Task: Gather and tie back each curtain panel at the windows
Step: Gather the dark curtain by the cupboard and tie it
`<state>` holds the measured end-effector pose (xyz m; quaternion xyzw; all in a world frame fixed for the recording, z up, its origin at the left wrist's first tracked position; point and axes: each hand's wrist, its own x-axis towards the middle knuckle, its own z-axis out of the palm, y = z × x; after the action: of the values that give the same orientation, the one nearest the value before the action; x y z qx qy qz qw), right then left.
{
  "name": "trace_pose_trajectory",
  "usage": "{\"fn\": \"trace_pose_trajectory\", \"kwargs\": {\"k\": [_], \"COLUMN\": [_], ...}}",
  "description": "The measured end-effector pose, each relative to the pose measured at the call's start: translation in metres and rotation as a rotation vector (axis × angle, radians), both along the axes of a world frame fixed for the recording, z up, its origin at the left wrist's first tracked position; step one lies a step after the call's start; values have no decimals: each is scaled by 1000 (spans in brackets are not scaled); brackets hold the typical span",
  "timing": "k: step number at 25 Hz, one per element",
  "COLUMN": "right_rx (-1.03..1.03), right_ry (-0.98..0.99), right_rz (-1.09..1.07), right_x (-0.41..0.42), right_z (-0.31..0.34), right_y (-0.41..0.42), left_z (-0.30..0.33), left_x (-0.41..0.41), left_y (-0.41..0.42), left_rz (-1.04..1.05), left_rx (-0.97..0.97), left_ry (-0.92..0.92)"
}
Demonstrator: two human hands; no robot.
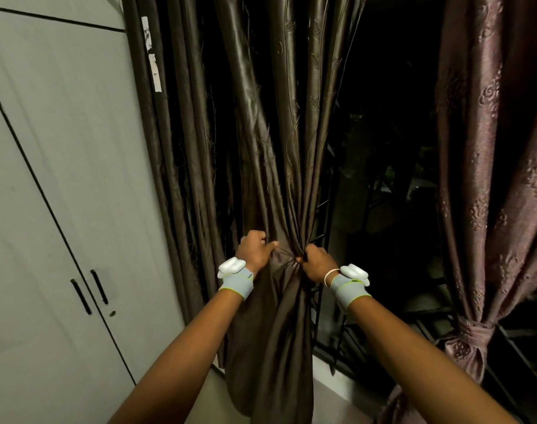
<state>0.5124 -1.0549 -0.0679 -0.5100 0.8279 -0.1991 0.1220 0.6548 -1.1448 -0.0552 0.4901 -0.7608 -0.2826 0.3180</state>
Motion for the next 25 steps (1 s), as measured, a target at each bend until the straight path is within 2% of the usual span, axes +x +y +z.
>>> {"fn": "trace_pose_trajectory", "kwargs": {"k": [3, 5, 9, 13, 18, 20, 22, 23, 25], "right_rx": [9, -6, -42, -48, -72, -63, -51, -55, -74], "right_ry": [172, 209, 76, 2, -29, -54, -66, -84, -147], "right_rz": [-5, -11, 90, 136, 40, 14, 13, 21, 44], "right_x": [7, 16, 34, 29, 14, 11, 8, 7, 3], "right_z": [3, 4, 6, 8, 1, 0, -1, -1, -1], "right_y": [-1, -5, -14, -10, -8, -8, -7, -6, -5], "left_z": [7, 4, 7, 9, 14, 14, 14, 14, 8], "left_x": [2, -2, -7, -4, -3, -5, -5, -6, -9], "left_y": [24, 37, 47, 38, 18, 14, 11, 8, -3], "left_rz": [37, 7, -58, -132, -364, -315, -152, -61, -22], "left_rx": [-160, -278, -379, -203, 0, 33, 48, 50, 101], "left_ry": [-256, -373, -498, -432, -204, -124, -3, 19, 37]}}
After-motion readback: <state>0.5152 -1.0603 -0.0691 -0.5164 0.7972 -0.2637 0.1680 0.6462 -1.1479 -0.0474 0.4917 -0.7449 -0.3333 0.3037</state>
